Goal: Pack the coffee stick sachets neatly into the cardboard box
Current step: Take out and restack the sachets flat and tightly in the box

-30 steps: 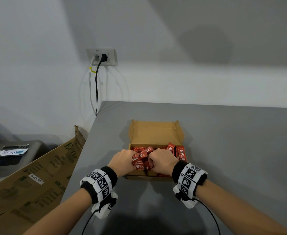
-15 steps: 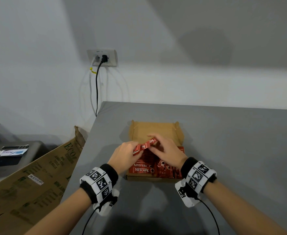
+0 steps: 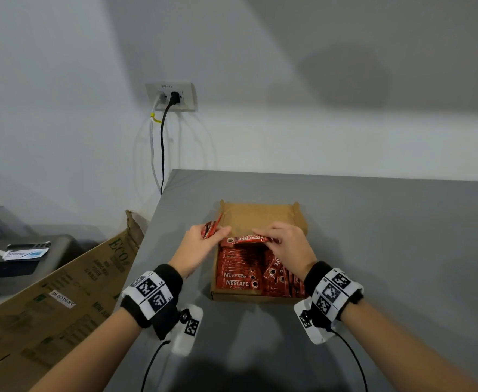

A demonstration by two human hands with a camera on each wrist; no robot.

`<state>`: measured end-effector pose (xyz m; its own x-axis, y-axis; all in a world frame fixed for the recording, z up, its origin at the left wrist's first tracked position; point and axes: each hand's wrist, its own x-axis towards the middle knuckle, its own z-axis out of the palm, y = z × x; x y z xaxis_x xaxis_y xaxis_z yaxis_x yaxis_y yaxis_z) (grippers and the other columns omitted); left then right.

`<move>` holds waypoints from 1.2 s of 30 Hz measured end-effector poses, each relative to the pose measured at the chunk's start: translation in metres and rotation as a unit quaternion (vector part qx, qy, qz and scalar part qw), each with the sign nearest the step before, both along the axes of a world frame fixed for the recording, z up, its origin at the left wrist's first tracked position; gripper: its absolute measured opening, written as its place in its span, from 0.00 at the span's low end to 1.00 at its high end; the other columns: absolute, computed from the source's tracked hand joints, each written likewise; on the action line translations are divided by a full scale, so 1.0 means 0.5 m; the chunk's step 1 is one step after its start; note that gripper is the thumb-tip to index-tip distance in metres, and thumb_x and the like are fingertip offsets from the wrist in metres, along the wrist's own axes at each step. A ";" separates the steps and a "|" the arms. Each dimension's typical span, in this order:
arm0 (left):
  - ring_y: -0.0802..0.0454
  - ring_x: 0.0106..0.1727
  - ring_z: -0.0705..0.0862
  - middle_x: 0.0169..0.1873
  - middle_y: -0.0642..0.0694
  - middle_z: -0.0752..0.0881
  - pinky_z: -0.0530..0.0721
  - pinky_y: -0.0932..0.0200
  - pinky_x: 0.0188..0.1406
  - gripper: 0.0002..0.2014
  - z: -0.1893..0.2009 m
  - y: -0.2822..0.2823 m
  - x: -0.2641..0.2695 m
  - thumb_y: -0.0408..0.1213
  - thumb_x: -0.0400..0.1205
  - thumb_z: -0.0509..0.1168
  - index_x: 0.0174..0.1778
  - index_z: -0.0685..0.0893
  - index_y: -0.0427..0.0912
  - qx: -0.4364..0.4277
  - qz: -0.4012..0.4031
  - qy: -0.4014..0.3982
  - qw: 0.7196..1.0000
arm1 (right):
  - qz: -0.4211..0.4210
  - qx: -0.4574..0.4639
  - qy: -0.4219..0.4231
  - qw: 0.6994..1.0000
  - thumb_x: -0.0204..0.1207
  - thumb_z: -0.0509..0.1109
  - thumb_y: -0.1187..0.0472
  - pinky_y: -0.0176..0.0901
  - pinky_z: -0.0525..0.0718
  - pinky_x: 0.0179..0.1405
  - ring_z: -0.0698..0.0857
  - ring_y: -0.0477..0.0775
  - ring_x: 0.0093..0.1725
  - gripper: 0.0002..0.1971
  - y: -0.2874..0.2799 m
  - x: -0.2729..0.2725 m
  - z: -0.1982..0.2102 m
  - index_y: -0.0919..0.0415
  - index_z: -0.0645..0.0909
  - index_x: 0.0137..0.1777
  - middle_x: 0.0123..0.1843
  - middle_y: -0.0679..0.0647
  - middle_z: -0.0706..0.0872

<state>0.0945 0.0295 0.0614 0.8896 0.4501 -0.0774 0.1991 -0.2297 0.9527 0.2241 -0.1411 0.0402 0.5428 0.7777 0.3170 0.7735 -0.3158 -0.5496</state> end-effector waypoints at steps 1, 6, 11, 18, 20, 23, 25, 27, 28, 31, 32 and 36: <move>0.67 0.27 0.82 0.36 0.44 0.89 0.77 0.73 0.28 0.10 0.001 -0.005 0.001 0.39 0.81 0.66 0.46 0.86 0.35 -0.008 -0.018 0.009 1.000 | 0.000 0.008 -0.015 1.000 0.74 0.71 0.67 0.46 0.85 0.50 0.83 0.49 0.44 0.15 0.001 0.000 -0.001 0.57 0.85 0.60 0.46 0.52 0.87; 0.57 0.43 0.87 0.41 0.50 0.88 0.85 0.68 0.40 0.03 -0.005 -0.004 0.006 0.35 0.76 0.71 0.44 0.85 0.45 0.029 -0.011 0.021 0.999 | 0.048 -0.049 0.045 0.997 0.74 0.72 0.60 0.39 0.82 0.50 0.79 0.44 0.44 0.20 -0.006 0.002 0.008 0.53 0.79 0.67 0.49 0.50 0.85; 0.58 0.42 0.86 0.39 0.52 0.87 0.83 0.71 0.37 0.04 -0.011 -0.005 0.003 0.35 0.77 0.71 0.40 0.83 0.48 0.085 0.009 0.007 0.996 | 0.034 -0.010 0.168 0.985 0.75 0.71 0.59 0.31 0.80 0.46 0.80 0.37 0.44 0.22 -0.010 -0.007 0.008 0.54 0.73 0.70 0.48 0.39 0.80; 0.59 0.37 0.82 0.37 0.52 0.83 0.83 0.59 0.41 0.07 -0.017 -0.043 0.017 0.38 0.79 0.68 0.39 0.75 0.46 0.081 0.001 -0.048 0.996 | 0.074 -0.005 0.150 0.986 0.81 0.59 0.48 0.33 0.82 0.53 0.83 0.41 0.53 0.16 0.030 -0.031 0.000 0.56 0.76 0.61 0.55 0.48 0.84; 0.64 0.34 0.82 0.36 0.54 0.83 0.83 0.64 0.38 0.08 -0.017 -0.050 0.022 0.38 0.79 0.69 0.38 0.75 0.49 0.082 0.011 -0.061 0.995 | 0.062 0.015 0.146 0.987 0.82 0.60 0.51 0.33 0.82 0.50 0.82 0.39 0.50 0.12 0.039 -0.035 0.001 0.58 0.77 0.56 0.52 0.46 0.84; 0.59 0.38 0.85 0.37 0.52 0.86 0.84 0.65 0.38 0.06 -0.016 -0.043 0.025 0.39 0.77 0.71 0.40 0.80 0.48 0.102 -0.010 -0.024 0.994 | 0.024 0.070 0.122 0.990 0.82 0.62 0.57 0.33 0.82 0.43 0.82 0.39 0.41 0.05 0.034 -0.036 0.004 0.55 0.76 0.45 0.41 0.42 0.81; 0.54 0.40 0.87 0.39 0.49 0.87 0.86 0.60 0.42 0.05 -0.020 -0.038 0.020 0.36 0.77 0.71 0.44 0.82 0.42 0.116 -0.030 0.006 0.993 | 0.025 0.073 0.156 0.985 0.81 0.63 0.59 0.30 0.83 0.42 0.84 0.37 0.39 0.04 0.026 -0.033 0.013 0.55 0.78 0.46 0.39 0.39 0.83; 0.54 0.37 0.84 0.36 0.47 0.86 0.83 0.61 0.39 0.04 -0.029 -0.028 0.016 0.31 0.77 0.69 0.39 0.80 0.42 0.108 0.026 -0.001 0.994 | 0.041 0.014 0.181 0.983 0.81 0.64 0.60 0.34 0.86 0.42 0.84 0.37 0.34 0.04 0.017 -0.027 0.017 0.55 0.79 0.46 0.39 0.42 0.83; 0.54 0.37 0.82 0.35 0.48 0.84 0.80 0.63 0.37 0.05 -0.034 -0.022 0.014 0.30 0.78 0.68 0.38 0.79 0.42 0.095 0.070 -0.007 0.993 | 0.052 -0.036 0.191 0.980 0.81 0.64 0.61 0.36 0.86 0.42 0.84 0.38 0.33 0.03 0.013 -0.025 0.016 0.56 0.79 0.47 0.40 0.44 0.84; 0.54 0.38 0.80 0.37 0.47 0.84 0.76 0.69 0.35 0.04 -0.040 -0.009 0.011 0.32 0.81 0.63 0.40 0.80 0.41 0.068 0.136 -0.011 0.988 | 0.088 -0.162 0.165 0.969 0.81 0.64 0.60 0.38 0.86 0.45 0.86 0.48 0.42 0.09 0.009 -0.029 0.001 0.61 0.81 0.56 0.47 0.53 0.87; 0.55 0.38 0.80 0.38 0.46 0.84 0.76 0.72 0.34 0.04 -0.042 -0.007 0.011 0.32 0.81 0.63 0.42 0.81 0.39 0.079 0.133 -0.008 0.988 | 0.101 -0.183 0.151 0.966 0.80 0.66 0.59 0.39 0.85 0.46 0.86 0.49 0.44 0.09 0.009 -0.034 -0.003 0.61 0.83 0.54 0.48 0.54 0.88; 0.54 0.35 0.80 0.37 0.42 0.86 0.76 0.71 0.33 0.04 -0.045 -0.009 0.007 0.31 0.80 0.64 0.41 0.83 0.37 0.124 0.110 -0.008 0.986 | 0.147 -0.268 0.071 0.950 0.74 0.72 0.59 0.45 0.85 0.49 0.87 0.50 0.44 0.07 0.016 -0.055 -0.002 0.60 0.87 0.48 0.44 0.54 0.90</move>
<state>0.0982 0.0252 0.0389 0.7686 0.6357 0.0721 0.2556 -0.4084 0.8763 0.1965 -0.1330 0.0394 0.2854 0.9311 -0.2271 0.8010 -0.3618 -0.4769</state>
